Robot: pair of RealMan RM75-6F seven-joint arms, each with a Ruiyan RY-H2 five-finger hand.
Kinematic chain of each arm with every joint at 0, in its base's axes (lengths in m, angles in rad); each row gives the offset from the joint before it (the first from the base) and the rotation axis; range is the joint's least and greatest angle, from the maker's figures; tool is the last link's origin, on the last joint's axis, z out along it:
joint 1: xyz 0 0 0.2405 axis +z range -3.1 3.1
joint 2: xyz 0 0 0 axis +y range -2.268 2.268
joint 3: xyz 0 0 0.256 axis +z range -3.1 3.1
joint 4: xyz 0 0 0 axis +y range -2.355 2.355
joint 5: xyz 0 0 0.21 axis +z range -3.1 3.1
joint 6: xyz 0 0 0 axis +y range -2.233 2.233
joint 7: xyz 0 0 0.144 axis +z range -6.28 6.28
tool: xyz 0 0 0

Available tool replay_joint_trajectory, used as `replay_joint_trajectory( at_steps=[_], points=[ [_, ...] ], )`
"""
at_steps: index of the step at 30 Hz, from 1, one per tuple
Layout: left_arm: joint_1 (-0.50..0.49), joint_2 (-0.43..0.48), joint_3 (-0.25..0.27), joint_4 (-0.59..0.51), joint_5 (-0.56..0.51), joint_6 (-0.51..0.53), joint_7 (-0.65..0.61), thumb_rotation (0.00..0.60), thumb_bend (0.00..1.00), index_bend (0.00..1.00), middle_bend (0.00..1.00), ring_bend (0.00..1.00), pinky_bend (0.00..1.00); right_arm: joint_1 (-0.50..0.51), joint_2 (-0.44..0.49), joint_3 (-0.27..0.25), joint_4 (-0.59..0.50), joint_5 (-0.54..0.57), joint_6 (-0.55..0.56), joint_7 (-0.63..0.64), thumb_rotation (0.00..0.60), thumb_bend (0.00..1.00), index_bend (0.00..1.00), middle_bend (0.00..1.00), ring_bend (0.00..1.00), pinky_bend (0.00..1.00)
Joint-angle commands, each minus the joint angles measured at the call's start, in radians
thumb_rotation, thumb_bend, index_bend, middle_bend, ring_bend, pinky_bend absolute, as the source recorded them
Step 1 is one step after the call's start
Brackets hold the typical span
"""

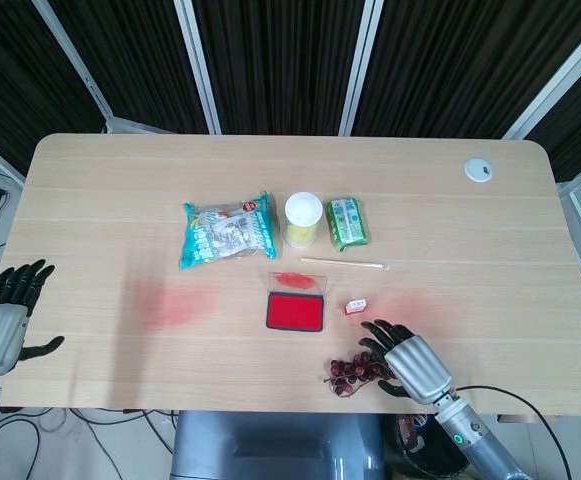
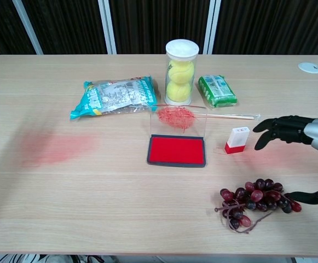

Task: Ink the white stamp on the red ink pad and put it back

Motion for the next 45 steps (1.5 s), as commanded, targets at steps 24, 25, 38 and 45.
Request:
replay_joint_trajectory(
  at_steps=[24, 25, 38, 45],
  points=[
    [-0.009, 0.011, -0.002, -0.018, -0.028, -0.032, -0.016, 0.6, 0.01, 0.0, 0.0, 0.0, 0.0, 0.124, -0.046, 0.187, 0.016, 0.231, -0.164, -0.031, 0.6, 0.27, 0.31, 0.26, 0.2, 0.32],
    [-0.009, 0.011, -0.002, -0.018, -0.029, -0.033, -0.017, 0.6, 0.01, 0.0, 0.0, 0.0, 0.0, 0.131, -0.052, 0.194, 0.021, 0.243, -0.172, -0.036, 0.6, 0.28, 0.32, 0.27, 0.2, 0.32],
    [-0.011, 0.016, -0.002, -0.023, -0.034, -0.042, -0.027, 0.6, 0.01, 0.0, 0.0, 0.0, 0.0, 0.183, -0.112, 0.231, 0.081, 0.353, -0.248, -0.078, 0.6, 0.3, 0.4, 0.33, 0.24, 0.33],
    [-0.013, 0.017, -0.003, -0.026, -0.039, -0.046, -0.028, 0.6, 0.01, 0.0, 0.0, 0.0, 0.0, 0.206, -0.152, 0.242, 0.131, 0.399, -0.275, -0.087, 0.6, 0.32, 0.42, 0.35, 0.25, 0.33]
  ],
)
